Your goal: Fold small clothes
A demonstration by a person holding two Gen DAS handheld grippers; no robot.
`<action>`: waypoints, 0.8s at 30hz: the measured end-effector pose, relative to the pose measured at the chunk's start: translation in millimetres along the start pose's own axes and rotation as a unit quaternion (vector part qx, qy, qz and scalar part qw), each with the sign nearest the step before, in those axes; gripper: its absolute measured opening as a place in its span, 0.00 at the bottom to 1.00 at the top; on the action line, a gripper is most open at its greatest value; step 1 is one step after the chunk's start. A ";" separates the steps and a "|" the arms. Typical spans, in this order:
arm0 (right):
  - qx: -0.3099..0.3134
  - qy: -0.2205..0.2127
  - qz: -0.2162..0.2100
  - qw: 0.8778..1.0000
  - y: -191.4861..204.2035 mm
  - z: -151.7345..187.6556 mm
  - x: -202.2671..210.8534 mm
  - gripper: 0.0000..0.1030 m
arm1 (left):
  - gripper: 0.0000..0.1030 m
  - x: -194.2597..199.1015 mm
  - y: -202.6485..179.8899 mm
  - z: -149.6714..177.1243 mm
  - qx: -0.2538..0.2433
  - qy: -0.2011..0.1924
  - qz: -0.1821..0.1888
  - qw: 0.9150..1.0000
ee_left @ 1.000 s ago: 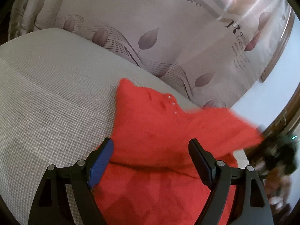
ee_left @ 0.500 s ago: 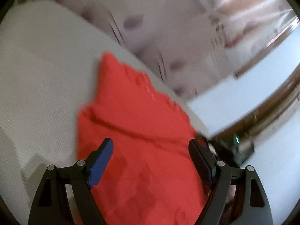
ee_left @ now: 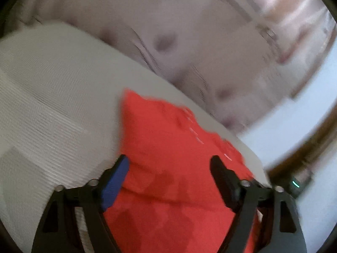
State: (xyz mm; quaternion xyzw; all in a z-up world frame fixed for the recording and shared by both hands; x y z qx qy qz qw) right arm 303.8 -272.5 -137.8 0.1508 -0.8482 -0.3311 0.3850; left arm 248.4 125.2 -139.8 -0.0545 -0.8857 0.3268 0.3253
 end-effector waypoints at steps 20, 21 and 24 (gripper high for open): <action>0.043 0.007 -0.003 0.999 11.5 -24.2 0.1 0.54 | 0.66 -68.2 -16.3 -62.4 -0.196 0.085 -0.093 0.972; 0.047 0.008 0.003 0.999 11.2 -25.3 -0.9 0.41 | 0.66 -76.4 -15.7 -61.4 -0.200 0.093 -0.089 0.971; 0.051 0.017 0.016 0.998 9.0 -30.4 -4.6 0.21 | 0.22 -89.9 -11.0 -61.2 -0.207 0.108 -0.089 0.968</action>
Point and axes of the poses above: each gripper's, at about its wrist camera, not at the fingertips, and x roughly against the way its jaws point, y to its left, z to its underside, the point moved 2 cm from there along -x, roughly the way its jaws point, and after that the axes turned 2 degrees about x, right-handed, at the moved point
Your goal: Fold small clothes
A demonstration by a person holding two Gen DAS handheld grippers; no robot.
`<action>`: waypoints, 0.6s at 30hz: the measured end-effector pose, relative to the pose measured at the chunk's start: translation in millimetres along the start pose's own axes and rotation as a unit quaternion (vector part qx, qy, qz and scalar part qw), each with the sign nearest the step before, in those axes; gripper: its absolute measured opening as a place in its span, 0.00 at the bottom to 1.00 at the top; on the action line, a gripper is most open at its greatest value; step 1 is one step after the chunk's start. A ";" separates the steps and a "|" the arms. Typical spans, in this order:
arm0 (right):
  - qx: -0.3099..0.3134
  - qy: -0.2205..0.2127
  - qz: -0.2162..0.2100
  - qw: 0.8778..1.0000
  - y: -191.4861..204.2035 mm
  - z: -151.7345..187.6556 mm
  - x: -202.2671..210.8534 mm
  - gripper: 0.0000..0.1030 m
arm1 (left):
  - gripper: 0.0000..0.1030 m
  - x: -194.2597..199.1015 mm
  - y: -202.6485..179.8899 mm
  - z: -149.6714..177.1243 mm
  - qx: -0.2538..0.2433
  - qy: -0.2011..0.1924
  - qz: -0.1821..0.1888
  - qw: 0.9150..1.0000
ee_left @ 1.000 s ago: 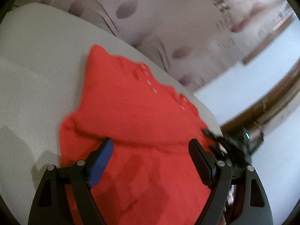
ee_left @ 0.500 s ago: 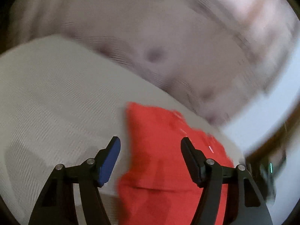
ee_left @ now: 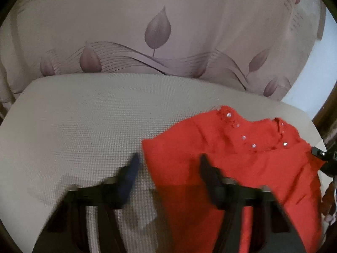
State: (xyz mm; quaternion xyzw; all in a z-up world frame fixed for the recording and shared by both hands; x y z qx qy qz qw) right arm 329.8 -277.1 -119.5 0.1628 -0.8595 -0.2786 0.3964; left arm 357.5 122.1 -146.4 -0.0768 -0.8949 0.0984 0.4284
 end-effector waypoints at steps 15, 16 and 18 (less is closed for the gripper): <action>-0.022 0.021 -0.030 0.999 -17.4 3.4 -1.5 0.15 | 0.06 5.7 52.1 6.4 0.081 -0.048 0.001 0.996; -0.035 0.022 -0.038 0.998 -22.2 3.3 -0.5 0.15 | 0.06 9.3 54.1 6.5 0.082 -0.057 0.000 0.995; -0.057 0.015 -0.054 0.997 -28.7 1.0 4.2 0.17 | 0.06 9.5 55.8 5.5 0.078 -0.054 0.004 0.996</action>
Point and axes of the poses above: each gripper's, at about its wrist camera, not at the fingertips, and x roughly against the way its jaws point, y to its left, z to its underside, the point moved 2 cm from there along -x, roughly the way its jaws point, and after that the axes turned 2 degrees about x, right-handed, at the moved point
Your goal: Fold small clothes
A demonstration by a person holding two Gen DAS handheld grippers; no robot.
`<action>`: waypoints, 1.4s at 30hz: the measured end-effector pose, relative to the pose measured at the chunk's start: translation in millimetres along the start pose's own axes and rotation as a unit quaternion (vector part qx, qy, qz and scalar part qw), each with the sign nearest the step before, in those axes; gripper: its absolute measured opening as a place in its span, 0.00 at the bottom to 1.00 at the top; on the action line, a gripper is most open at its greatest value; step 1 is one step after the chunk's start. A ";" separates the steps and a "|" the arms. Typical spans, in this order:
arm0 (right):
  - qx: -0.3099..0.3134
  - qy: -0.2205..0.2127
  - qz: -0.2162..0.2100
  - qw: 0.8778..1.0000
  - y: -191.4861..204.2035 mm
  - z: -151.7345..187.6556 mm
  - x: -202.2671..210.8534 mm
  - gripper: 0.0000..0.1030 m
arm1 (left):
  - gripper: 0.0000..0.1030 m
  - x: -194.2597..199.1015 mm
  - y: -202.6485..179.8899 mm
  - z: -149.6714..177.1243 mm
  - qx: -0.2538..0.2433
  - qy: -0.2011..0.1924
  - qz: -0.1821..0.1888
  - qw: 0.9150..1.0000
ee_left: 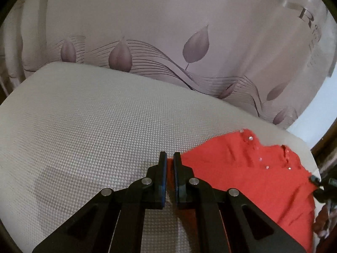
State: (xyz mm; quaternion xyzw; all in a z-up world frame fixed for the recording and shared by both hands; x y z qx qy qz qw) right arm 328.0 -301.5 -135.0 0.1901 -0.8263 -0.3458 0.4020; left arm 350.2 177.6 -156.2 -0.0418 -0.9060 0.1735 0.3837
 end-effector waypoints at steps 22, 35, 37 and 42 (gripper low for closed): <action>0.092 -0.011 0.156 0.983 3.5 -15.6 -3.0 0.04 | 0.15 -9.2 -13.7 -0.8 -0.044 0.020 -0.063 0.997; 0.029 -0.056 0.069 0.996 2.5 27.9 86.1 0.25 | 0.51 114.3 -0.4 47.2 -0.023 0.018 0.041 0.999; 0.056 -0.031 0.027 0.998 15.0 71.7 116.2 0.36 | 0.62 152.5 -15.9 77.1 -0.065 0.012 0.060 0.996; 0.114 0.029 0.027 0.993 30.1 188.2 160.3 0.59 | 0.65 218.9 -42.9 155.3 -0.118 0.019 0.090 0.989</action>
Point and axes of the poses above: each gripper's, at about its wrist camera, not at the fingertips, and x roughly against the way its jaws point, y to its left, z to its underside, the point moved 2 cm from there along -x, roughly the way its jaws point, and after that the axes turned 2 degrees about x, right-handed, at the moved point
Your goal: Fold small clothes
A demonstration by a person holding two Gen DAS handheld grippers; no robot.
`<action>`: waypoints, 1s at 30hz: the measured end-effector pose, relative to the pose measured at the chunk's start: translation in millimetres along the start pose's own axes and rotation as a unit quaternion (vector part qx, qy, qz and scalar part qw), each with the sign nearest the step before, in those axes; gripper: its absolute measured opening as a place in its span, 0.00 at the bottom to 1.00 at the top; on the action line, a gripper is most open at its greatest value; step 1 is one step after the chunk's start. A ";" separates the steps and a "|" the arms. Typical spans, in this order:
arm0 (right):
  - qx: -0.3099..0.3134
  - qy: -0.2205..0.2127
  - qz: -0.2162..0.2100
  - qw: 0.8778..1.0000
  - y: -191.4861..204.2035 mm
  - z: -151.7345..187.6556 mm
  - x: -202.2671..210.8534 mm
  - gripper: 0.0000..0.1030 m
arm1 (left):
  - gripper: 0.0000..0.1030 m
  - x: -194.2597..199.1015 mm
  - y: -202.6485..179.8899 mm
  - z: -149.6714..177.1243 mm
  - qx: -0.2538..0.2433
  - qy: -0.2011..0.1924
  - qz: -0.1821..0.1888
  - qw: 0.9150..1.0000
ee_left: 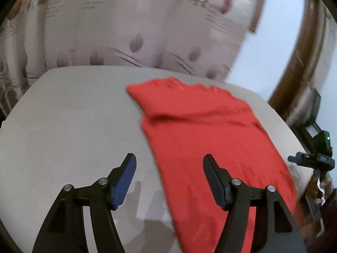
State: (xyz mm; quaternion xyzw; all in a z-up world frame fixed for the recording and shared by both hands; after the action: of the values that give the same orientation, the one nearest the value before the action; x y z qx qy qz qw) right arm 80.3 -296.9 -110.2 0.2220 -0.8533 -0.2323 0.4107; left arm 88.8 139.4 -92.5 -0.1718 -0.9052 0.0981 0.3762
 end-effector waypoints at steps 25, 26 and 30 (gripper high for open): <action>0.056 0.018 -0.027 0.998 37.1 102.4 -4.5 0.28 | 0.64 36.7 0.7 127.1 0.202 0.055 0.222 0.952; 0.051 0.025 -0.032 0.998 35.8 105.0 -6.6 0.12 | 0.64 36.9 2.3 130.1 0.214 0.058 0.233 0.947; 0.018 0.017 -0.068 0.997 29.3 111.9 -8.6 0.10 | 0.64 31.0 1.2 131.5 0.225 0.065 0.252 0.939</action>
State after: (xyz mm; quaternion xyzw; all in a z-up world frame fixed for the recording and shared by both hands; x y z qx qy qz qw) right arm -10.3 -244.8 -160.4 0.2909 -0.8329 -0.2407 0.4047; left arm -25.4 146.1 -164.5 -0.3114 -0.7599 0.3796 0.4260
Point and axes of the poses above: each gripper's, at about its wrist camera, not at the fingertips, and x roughly against the way its jaws point, y to its left, z to its underside, the point moved 2 cm from there along -x, roughly the way its jaws point, and after that the axes turned 2 degrees about x, right-handed, at the moved point
